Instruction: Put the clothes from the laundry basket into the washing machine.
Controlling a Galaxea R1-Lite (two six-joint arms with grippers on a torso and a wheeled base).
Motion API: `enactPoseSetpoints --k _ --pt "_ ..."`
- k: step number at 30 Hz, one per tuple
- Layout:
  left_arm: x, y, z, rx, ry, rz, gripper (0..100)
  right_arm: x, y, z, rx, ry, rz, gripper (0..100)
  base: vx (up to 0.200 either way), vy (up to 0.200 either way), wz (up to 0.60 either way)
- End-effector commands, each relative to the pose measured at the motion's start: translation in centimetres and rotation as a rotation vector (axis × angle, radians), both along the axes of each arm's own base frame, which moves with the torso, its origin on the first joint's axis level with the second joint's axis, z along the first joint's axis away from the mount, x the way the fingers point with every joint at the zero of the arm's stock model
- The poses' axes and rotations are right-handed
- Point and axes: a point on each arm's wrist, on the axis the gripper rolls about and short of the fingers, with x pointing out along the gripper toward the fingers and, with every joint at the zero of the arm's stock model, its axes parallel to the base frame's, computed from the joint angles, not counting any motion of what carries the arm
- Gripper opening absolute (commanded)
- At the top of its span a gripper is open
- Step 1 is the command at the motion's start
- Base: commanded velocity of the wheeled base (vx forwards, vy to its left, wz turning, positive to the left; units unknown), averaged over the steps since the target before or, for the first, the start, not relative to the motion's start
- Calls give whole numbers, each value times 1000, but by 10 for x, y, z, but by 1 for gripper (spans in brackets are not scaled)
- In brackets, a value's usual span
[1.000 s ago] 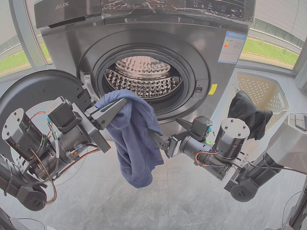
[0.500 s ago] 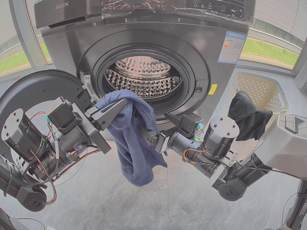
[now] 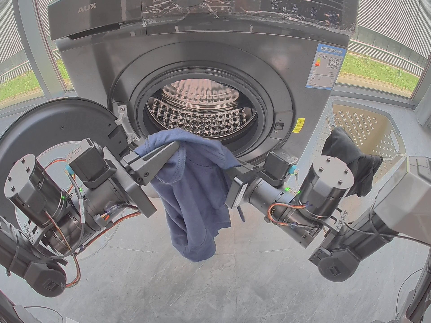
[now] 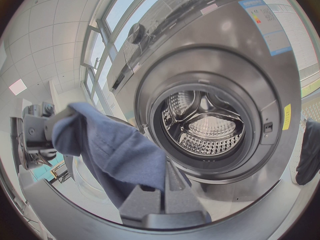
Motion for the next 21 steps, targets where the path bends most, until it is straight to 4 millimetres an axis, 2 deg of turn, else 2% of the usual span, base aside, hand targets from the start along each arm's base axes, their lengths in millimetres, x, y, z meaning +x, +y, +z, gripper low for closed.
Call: enactPoseSetpoints --k 1,6,7,17,21 --pt "3 -1 -4 7 13 2 0 -11 -15 23 34 -35 -8 0 0 0 0" --pt "2 -2 -5 12 17 -5 0 -17 -19 26 37 -34 -5 0 0 0 0" --pt "1 -2 -4 11 15 -10 100 -17 -19 26 38 -35 -3 0 0 0 0" --pt "11 4 -10 -9 68 22 100 -20 -25 43 75 -71 -12 0 0 0 0" --pt "13 4 -24 23 119 24 100 -22 -28 50 90 -85 -13 0 0 0 0"
